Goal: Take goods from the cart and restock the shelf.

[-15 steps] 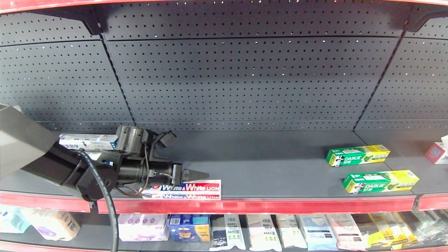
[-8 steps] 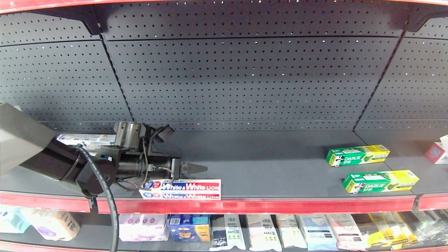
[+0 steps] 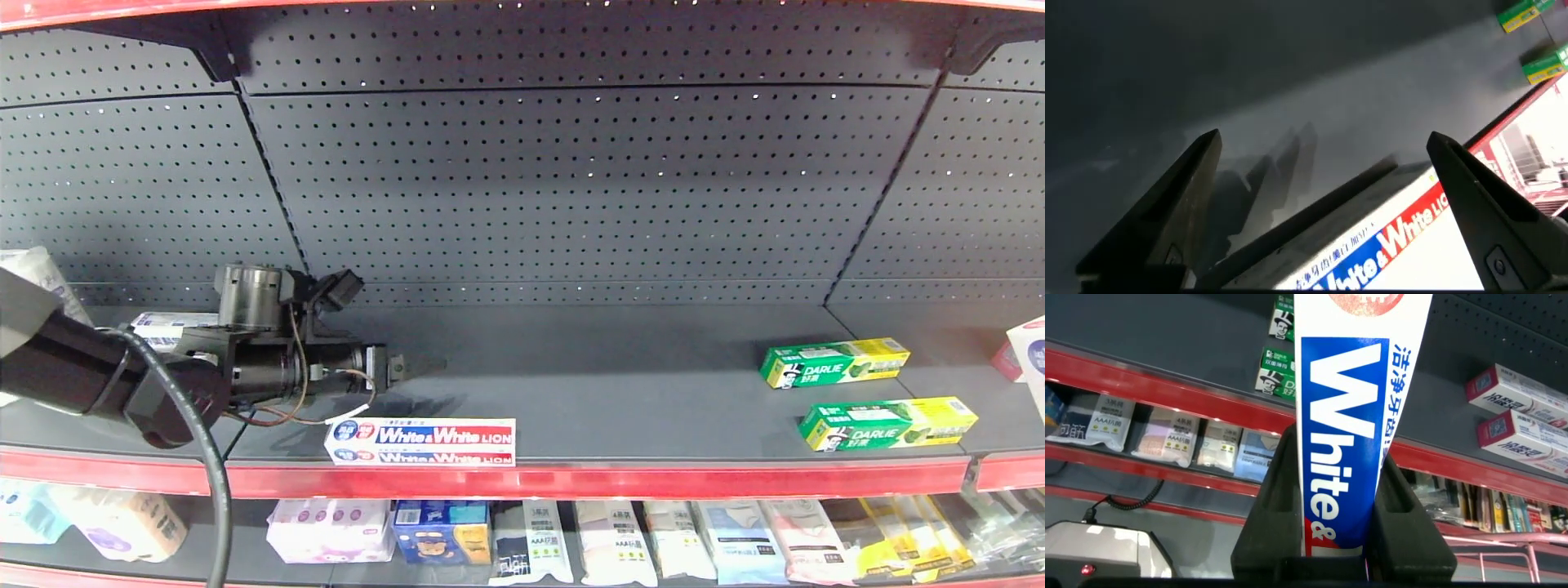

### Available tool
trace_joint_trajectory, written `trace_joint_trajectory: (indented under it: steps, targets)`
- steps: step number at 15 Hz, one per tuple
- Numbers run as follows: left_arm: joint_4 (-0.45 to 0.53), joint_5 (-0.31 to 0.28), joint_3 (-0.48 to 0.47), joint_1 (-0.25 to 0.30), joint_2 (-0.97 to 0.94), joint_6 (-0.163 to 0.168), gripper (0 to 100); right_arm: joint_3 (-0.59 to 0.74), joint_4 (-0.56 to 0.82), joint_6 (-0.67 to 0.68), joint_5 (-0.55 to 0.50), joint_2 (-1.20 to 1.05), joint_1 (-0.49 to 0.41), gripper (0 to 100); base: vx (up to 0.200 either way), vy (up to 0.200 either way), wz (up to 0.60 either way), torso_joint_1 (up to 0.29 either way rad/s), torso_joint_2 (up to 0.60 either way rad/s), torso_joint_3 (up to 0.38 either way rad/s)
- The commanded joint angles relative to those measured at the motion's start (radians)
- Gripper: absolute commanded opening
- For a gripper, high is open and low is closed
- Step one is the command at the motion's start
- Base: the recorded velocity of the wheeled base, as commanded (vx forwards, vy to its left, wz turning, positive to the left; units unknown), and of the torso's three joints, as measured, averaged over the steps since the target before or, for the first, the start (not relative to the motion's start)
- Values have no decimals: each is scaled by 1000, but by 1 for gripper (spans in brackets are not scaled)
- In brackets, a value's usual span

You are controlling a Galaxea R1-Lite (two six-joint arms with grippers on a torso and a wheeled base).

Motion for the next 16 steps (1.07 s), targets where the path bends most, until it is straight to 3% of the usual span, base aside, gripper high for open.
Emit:
trace_joint_trajectory:
  steps: [1, 2, 5, 8, 11, 16]
  targets:
    - [0, 3, 33, 31, -65, 22, 100, -2, 0, 0, -1, 3, 0, 0, 0, 0, 0, 0, 0, 0]
    - [0, 3, 44, 39, -76, 30, 100, -2, 0, 0, -1, 3, 0, 0, 0, 0, 0, 0, 0, 0]
    - [0, 3, 167, 98, -174, 104, 100, 1, -3, -2, 21, 27, 0, 0, 0, 0, 0, 0, 0, 0]
    - [0, 3, 270, 144, -268, 128, 100, 8, -6, -2, 30, 52, 0, 0, 0, 0, 0, 0, 0, 0]
    - [0, 3, 372, 198, -372, 202, 100, 5, -11, -3, 48, 98, 1, 0, 0, 0, 0, 0, 0, 0]
    - [1, 1, 507, 272, -574, 205, 100, -1, -22, -11, 65, 156, 27, 0, 0, 0, 0, 0, 0, 0]
